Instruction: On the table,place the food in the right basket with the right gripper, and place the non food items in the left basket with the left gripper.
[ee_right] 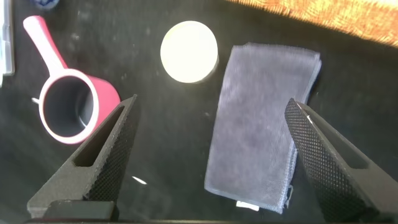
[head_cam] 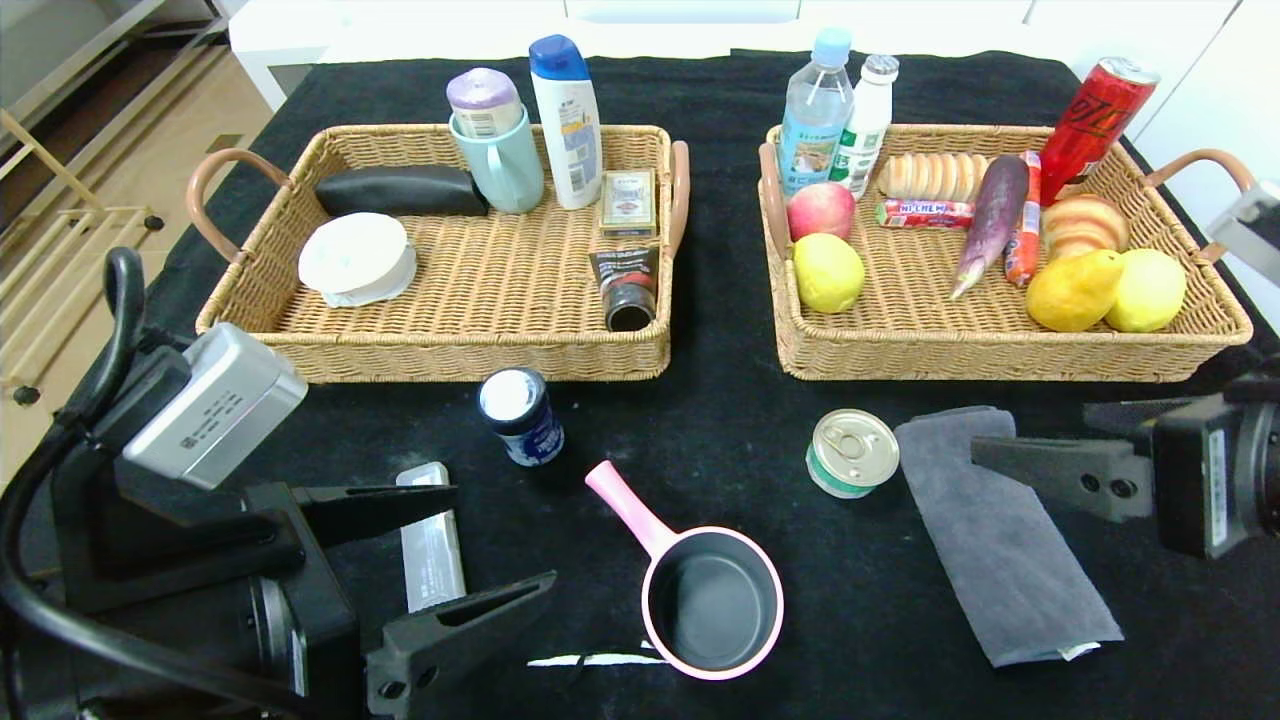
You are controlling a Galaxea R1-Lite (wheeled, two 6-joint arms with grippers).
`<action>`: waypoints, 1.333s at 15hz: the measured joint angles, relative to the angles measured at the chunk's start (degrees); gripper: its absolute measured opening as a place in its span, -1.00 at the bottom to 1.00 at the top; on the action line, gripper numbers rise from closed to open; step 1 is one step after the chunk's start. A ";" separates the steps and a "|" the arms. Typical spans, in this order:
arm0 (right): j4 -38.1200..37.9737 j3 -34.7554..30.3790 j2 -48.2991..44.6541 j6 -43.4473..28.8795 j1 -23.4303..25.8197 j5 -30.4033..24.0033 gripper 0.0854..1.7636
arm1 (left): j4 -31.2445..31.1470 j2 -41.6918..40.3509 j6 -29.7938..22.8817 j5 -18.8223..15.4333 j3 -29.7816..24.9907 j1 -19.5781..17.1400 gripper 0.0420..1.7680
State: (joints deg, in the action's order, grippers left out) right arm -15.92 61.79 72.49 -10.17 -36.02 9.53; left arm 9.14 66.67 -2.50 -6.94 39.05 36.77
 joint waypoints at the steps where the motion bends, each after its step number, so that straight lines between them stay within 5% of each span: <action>1: -4.47 5.53 2.67 -2.01 -1.73 2.56 0.92 | -0.07 0.06 -0.02 0.02 -0.11 0.09 0.94; 5: -13.24 19.41 14.73 -9.78 -6.69 12.02 0.92 | 0.04 -0.05 0.77 0.85 -0.07 0.17 0.94; 9: -13.74 21.75 21.92 -15.60 -8.30 16.35 0.92 | 0.09 -0.35 1.02 1.68 0.04 0.16 0.94; 20: -13.70 24.45 28.87 -20.26 -6.56 17.51 0.92 | -0.46 -1.29 2.34 3.33 0.06 0.30 0.94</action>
State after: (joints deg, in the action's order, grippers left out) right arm -29.62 86.25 101.35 -30.43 -42.58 27.04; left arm 8.68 65.38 -0.16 -3.61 39.11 37.07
